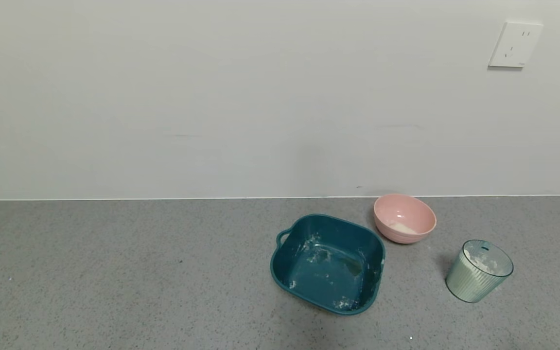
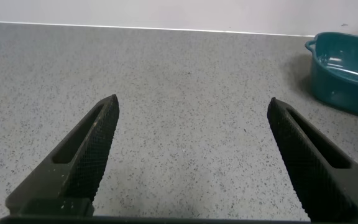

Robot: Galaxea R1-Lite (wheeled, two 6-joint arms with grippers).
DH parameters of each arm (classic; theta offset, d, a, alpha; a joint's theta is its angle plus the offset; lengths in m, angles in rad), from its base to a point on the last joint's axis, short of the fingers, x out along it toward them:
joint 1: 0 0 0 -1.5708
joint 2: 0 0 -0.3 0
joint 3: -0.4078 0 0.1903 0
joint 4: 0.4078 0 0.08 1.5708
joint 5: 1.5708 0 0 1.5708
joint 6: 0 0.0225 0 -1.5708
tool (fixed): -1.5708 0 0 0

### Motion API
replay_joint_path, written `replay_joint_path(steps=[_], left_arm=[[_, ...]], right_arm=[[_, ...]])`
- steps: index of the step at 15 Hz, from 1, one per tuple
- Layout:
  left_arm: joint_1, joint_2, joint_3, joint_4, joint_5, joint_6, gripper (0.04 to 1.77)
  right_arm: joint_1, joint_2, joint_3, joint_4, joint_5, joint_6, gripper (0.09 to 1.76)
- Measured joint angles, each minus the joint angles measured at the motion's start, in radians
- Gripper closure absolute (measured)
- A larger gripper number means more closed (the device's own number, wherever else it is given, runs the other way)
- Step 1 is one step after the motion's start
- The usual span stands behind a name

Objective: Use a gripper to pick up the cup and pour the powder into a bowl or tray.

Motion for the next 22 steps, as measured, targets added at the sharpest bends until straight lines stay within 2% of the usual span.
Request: replay_joint_path(steps=[3,6,11,14,17,22], left_arm=[[0.0,0.0,0.0,0.0,0.0,0.0,0.09],[0.0,0.0,0.0,0.0,0.0,0.0,0.09],[0.0,0.0,0.0,0.0,0.0,0.0,0.09],[0.0,0.0,0.0,0.0,0.0,0.0,0.09],[0.0,0.0,0.0,0.0,0.0,0.0,0.09],[0.0,0.0,0.0,0.0,0.0,0.0,0.09]], right_arm=[[-0.061,-0.138,0.0,0.11,0.072,-0.004,0.15],[-0.107,-0.239,0.0,0.134,0.125,-0.013,0.15],[-0.113,-0.283,0.0,0.144,0.183,-0.091,0.15],[-0.096,-0.317,0.001,0.158,0.213,-0.093,0.15],[-0.079,-0.395,0.0,0.203,0.287,-0.11,0.15],[-0.077,-0.436,0.0,0.284,0.322,-0.111,0.15]])
